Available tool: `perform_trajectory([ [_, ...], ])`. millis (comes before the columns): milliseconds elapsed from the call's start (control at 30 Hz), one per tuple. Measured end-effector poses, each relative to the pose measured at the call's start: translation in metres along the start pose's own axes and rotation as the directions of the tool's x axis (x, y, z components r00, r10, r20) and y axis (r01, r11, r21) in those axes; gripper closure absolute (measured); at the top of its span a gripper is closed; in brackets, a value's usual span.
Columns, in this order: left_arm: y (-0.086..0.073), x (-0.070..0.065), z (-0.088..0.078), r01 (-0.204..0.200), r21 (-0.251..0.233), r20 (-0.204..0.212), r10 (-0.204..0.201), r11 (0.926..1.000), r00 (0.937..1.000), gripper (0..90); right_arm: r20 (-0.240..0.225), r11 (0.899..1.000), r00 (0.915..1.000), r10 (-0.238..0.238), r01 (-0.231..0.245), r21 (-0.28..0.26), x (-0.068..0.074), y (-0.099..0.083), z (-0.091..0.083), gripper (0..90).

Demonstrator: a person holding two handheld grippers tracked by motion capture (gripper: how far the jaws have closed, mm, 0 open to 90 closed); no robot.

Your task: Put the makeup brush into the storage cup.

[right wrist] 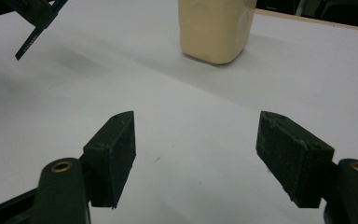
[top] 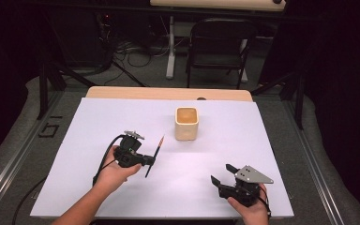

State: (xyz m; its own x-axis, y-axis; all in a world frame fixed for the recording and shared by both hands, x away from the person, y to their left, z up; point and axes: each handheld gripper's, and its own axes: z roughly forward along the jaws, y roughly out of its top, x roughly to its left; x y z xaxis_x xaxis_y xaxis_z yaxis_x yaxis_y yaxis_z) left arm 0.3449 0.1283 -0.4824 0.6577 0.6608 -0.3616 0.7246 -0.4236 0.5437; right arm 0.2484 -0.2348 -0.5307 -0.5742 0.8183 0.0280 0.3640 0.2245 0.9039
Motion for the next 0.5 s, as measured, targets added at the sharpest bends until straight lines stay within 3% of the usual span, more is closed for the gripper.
perform_trajectory([
  [367,0.000,-0.011,0.009,-0.012,-0.077,0.071,0.018,0.9970,0.9973,84.8,-0.014,0.999,0.9996,-0.024,0.024,0.039,0.005,0.009,0.006,33.1],
  [500,-0.003,-0.013,0.011,-0.011,-0.113,0.099,0.022,0.9936,0.9949,84.8,-0.049,0.998,0.9987,0.010,-0.007,0.059,0.004,0.011,0.009,35.1],
])
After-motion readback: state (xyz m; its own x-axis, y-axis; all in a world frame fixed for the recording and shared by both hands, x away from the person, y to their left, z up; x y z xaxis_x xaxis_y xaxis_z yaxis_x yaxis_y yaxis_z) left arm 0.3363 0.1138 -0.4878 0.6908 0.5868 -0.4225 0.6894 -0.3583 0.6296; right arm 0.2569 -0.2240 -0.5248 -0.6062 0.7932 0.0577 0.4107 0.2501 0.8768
